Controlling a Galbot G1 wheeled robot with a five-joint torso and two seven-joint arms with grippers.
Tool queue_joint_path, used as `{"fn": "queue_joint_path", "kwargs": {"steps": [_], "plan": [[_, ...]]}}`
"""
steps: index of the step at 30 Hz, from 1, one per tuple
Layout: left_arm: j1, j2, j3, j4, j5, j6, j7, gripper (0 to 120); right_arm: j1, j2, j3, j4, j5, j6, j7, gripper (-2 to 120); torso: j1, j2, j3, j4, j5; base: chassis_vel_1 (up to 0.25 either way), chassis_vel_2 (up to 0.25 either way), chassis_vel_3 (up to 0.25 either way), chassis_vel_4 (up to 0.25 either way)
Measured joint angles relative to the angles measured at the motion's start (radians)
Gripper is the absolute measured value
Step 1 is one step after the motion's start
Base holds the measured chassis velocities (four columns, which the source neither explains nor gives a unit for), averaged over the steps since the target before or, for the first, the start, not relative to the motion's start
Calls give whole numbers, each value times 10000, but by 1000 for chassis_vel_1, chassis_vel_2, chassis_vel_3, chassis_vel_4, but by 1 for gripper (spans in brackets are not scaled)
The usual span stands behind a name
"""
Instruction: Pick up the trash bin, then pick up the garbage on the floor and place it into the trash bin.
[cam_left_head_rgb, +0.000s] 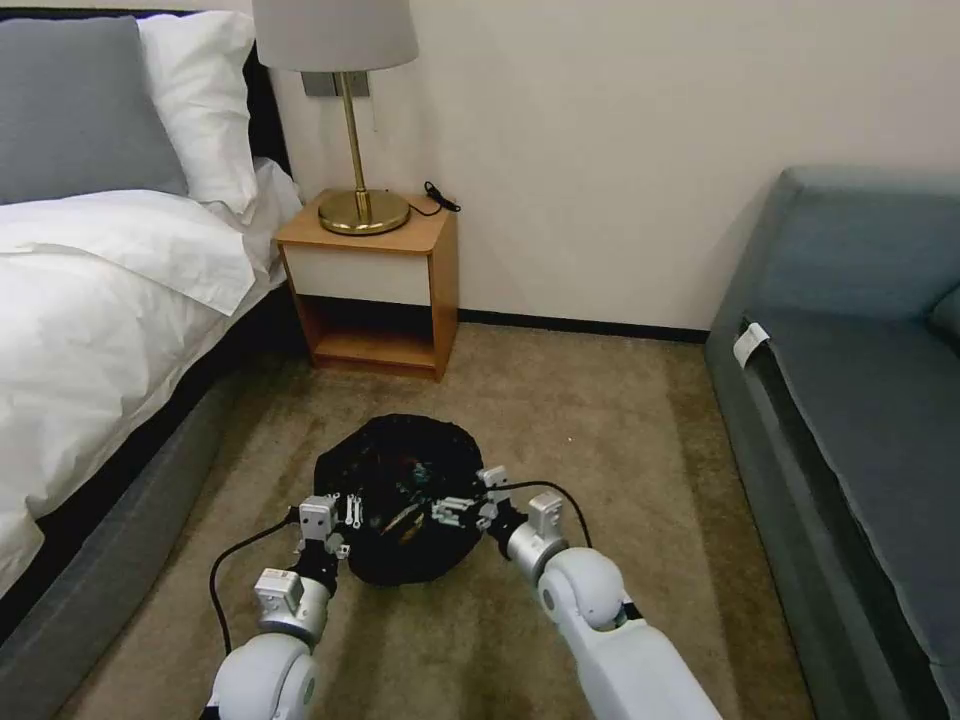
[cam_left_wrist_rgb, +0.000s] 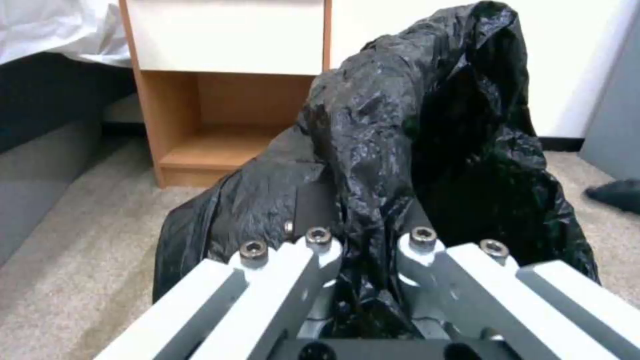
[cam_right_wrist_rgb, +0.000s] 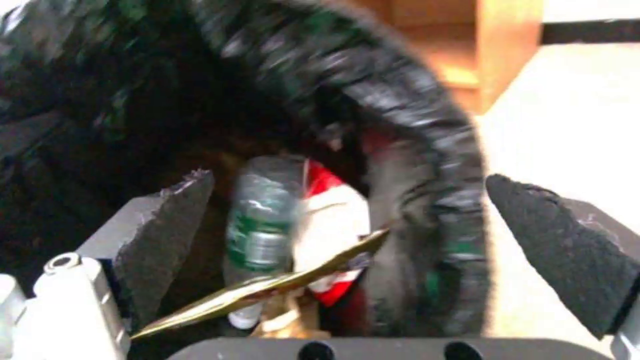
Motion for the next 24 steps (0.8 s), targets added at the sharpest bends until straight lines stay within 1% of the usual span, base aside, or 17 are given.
{"fn": "queue_joint_path", "kwargs": {"steps": [4, 6, 8, 11, 12, 15, 16, 18, 19, 20, 22, 23, 24], "plan": [[-22, -2, 14, 18, -24, -8, -1, 4, -20, -115, 425, 58, 155, 48, 6, 100, 0, 0, 0, 0, 0, 0, 0, 0, 0], [-69, -8, -10, 21, -236, -35, -98, 4, -40, -305, 1126, 25, 309, 87, 174, 100, 0, 0, 0, 0, 0, 0, 0, 0, 0], [-83, -13, -19, 12, -358, -35, -145, 4, -46, -350, 1324, -20, 320, 88, 250, 100, 0, 0, 0, 0, 0, 0, 0, 0, 0], [-140, -60, -57, -136, -1206, 57, -410, 4, -70, -475, 2022, -289, 349, 81, 506, 100, 0, 0, 0, -1, 1, 0, 0, 0, 0], [-140, -60, -57, -136, -1206, 57, -410, 4, -70, -475, 2022, -289, 349, 81, 506, 100, 0, 0, 0, -1, 1, 0, 0, 0, 0], [-215, -131, -95, -242, -2054, 195, -701, 4, -117, -541, 2552, -701, 271, 51, 813, 100, 0, 0, 0, -1, 1, 0, 0, 0, 0], [-215, -131, -95, -242, -2054, 195, -701, 4, -117, -541, 2552, -701, 271, 51, 813, 100, 0, 0, 0, -1, 1, 0, 0, 0, 0], [-286, -171, -131, -266, -2640, 285, -943, 4, -127, -551, 2764, -1202, 98, 326, 1036, 100, 0, -1, 0, -1, 1, 0, 0, 0, 0], [-313, -186, -146, -268, -2818, 309, -1012, 4, -125, -545, 2817, -1357, 55, 422, 1085, 100, 0, 0, 0, -1, 0, 0, 0, 0, 0], [-313, -186, -146, -268, -2818, 309, -1012, 4, -125, -545, 2817, -1357, 55, 422, 1085, 100, 0, 0, 0, -1, 0, 0, 0, 0, 0], [-406, -248, -202, -271, -3527, 376, -1256, 4, -75, -492, 2948, -1782, -50, 638, 1222, 100, 0, 0, 0, 0, 1, 0, 0, 0, 0], [-432, -267, -216, -271, -3719, 386, -1307, 4, -54, -474, 2970, -1861, -66, 688, 1259, 100, 0, 0, 0, 0, 0, 0, 0, 0, 0], [-432, -267, -216, -271, -3719, 386, -1307, 4, -54, -474, 2970, -1861, -66, 688, 1259, 100, 0, 0, 0, 0, 0, 0, 0, 0, 0]]}}
